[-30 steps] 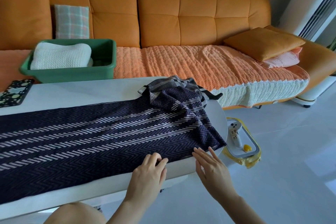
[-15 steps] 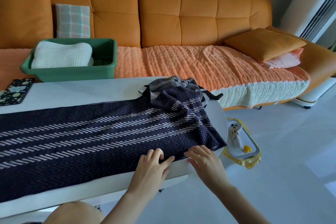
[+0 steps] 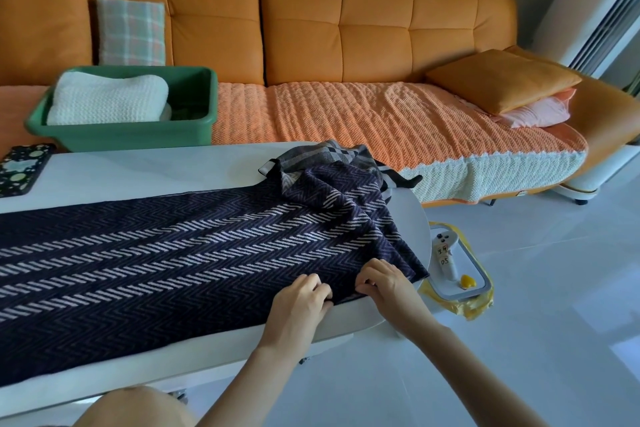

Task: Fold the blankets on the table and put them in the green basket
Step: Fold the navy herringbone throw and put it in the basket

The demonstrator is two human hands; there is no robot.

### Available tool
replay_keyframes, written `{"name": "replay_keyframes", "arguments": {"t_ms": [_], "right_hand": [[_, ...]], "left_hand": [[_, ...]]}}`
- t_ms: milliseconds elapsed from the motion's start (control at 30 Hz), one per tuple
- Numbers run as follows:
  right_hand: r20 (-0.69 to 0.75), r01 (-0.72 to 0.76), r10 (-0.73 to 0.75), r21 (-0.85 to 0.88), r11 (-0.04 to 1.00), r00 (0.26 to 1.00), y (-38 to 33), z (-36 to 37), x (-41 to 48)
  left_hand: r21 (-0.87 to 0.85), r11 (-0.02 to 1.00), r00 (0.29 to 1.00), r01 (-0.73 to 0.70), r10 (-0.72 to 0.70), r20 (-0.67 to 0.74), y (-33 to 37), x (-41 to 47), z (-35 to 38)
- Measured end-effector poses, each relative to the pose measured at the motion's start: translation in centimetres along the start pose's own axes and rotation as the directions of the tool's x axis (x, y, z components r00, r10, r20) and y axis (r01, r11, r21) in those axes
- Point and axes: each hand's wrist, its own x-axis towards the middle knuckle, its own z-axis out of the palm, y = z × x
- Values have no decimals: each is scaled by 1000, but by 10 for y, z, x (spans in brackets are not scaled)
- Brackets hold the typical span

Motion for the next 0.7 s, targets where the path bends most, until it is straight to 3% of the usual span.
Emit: {"name": "replay_keyframes", "arguments": {"t_ms": [333,700], "right_hand": [[156,-104,98,30,994,983,2,-5,9],[-47,26,-29,-73,997,998,-11,4,-1]], "left_hand": [[55,996,996,64,-60,-65,6,5,7],[-30,970,965,240,-242,-103,10,5,12]]}}
